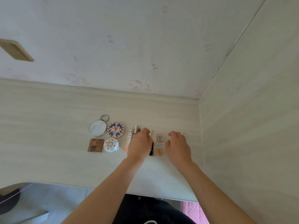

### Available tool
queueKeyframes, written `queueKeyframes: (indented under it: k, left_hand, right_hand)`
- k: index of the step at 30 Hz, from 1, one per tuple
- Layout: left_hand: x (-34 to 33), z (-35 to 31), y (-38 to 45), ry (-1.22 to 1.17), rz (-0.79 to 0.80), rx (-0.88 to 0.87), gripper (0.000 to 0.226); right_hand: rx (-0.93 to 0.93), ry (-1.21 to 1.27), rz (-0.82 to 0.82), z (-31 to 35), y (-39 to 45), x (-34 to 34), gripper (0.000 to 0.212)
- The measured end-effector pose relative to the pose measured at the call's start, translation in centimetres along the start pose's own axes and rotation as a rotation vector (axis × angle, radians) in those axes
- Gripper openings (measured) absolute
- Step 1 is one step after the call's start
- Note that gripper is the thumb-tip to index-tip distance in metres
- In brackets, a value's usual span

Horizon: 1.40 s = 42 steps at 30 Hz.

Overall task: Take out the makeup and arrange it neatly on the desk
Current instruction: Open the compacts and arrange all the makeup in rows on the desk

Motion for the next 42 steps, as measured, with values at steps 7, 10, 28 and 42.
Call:
queueKeyframes:
  k: [7,10,28,42]
  left_hand:
    - [4.9,7.0,0.8,-0.099,-0.139,0.145,0.020]
    - [7.2,10.7,1.9,-0.112,-0.155,0.212,0.019]
    - [10.1,23.5,10.7,0.275,0.163,-0.153,0.040]
    - [8.8,23.0,10.4,0.113,0.162,-0.045,0.042]
  right_hand:
    - [0.153,0.072,0.095,6.0,-0.2,-2.8,0.031]
    - [0.170,0.064,0.121,9.3,-0.1,-4.2,0.029]
    - [0.013,-0.094,0.066,21.5,2.8,-13.4,0.044]
    - [0.033,-0.222,0.203,23.0,5.0,-15.9,0.068]
Point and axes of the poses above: each hand's wrist, its own y-axis towards the middle knuckle, its own x-axis out of the back of the hand, z = x × y, the point moved 3 cm from there along y, towards the middle knuckle, and after that the axes turned 7 degrees about y, right-handed, at the moved point
